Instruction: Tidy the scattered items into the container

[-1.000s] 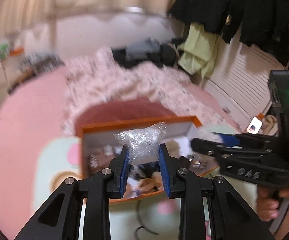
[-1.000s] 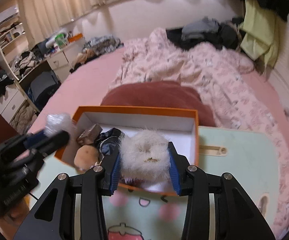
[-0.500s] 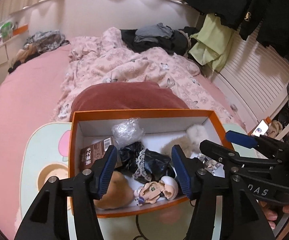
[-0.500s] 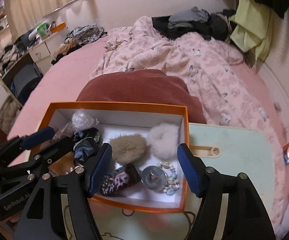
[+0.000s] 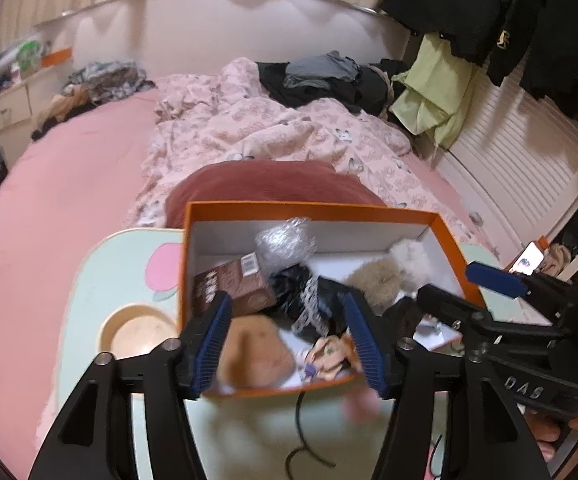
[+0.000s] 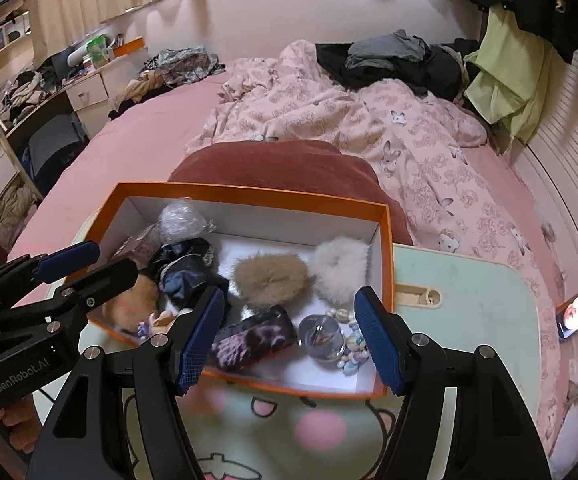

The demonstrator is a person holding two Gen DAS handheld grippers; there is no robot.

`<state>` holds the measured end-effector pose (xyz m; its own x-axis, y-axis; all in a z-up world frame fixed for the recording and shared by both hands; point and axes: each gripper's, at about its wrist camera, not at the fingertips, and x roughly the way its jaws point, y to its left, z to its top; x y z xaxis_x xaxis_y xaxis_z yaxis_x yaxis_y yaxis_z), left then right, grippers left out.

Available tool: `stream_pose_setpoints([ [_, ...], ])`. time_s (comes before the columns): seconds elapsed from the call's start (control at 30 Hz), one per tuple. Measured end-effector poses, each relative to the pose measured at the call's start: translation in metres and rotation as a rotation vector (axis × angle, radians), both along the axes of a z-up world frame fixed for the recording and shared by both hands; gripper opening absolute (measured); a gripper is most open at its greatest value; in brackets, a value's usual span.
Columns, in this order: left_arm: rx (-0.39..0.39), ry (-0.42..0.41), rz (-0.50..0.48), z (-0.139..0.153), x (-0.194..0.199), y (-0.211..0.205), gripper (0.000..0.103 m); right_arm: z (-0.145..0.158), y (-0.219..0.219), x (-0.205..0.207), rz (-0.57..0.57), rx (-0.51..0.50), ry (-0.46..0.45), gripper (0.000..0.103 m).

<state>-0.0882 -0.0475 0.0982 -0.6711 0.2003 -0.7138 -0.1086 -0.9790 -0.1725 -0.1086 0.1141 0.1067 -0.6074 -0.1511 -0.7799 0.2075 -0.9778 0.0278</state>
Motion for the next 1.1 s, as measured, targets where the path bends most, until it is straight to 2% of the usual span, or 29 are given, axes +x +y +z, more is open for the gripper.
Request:
stream_pose_setpoints([
  [0.03,-0.010,0.019,0.013,0.002,0.009,0.000,0.077,0.002,0.000,0.005,0.002,-0.002,0.013,0.068],
  [0.07,-0.013,0.041,0.019,0.003,0.018,0.000,0.081,0.004,-0.001,0.013,0.005,-0.002,0.031,0.068],
  [0.3,0.000,0.072,-0.013,-0.012,0.075,0.000,0.089,-0.003,-0.002,0.066,0.017,-0.010,0.084,0.068],
  [0.43,0.002,0.063,0.011,-0.036,0.096,0.002,0.091,-0.034,0.008,0.095,-0.043,-0.021,0.073,0.076],
  [0.5,0.003,0.050,0.018,-0.050,0.099,0.004,0.091,-0.052,0.013,0.105,-0.099,-0.009,0.058,0.076],
  [0.63,-0.053,-0.006,0.040,-0.075,0.098,0.011,0.091,-0.075,0.016,0.113,-0.117,-0.011,0.005,0.076],
  [0.73,-0.136,0.012,0.066,-0.080,0.101,0.018,0.094,-0.079,0.012,0.117,-0.134,0.043,0.030,0.081],
  [0.8,-0.174,0.002,0.068,-0.083,0.100,0.022,0.097,-0.079,0.016,0.115,-0.158,0.033,0.029,0.085],
  [0.83,-0.184,-0.003,0.065,-0.085,0.099,0.023,0.101,-0.081,0.020,0.113,-0.183,0.032,0.025,0.094],
  [0.87,-0.183,-0.006,0.062,-0.085,0.098,0.022,0.102,-0.082,0.025,0.110,-0.208,0.031,0.014,0.100],
  [0.9,-0.183,-0.007,0.061,-0.086,0.098,0.022,0.102,-0.083,0.028,0.110,-0.223,0.030,0.006,0.102],
  [1.1,-0.183,-0.006,0.062,-0.086,0.099,0.021,0.102,-0.082,0.029,0.111,-0.223,0.030,0.006,0.102],
])
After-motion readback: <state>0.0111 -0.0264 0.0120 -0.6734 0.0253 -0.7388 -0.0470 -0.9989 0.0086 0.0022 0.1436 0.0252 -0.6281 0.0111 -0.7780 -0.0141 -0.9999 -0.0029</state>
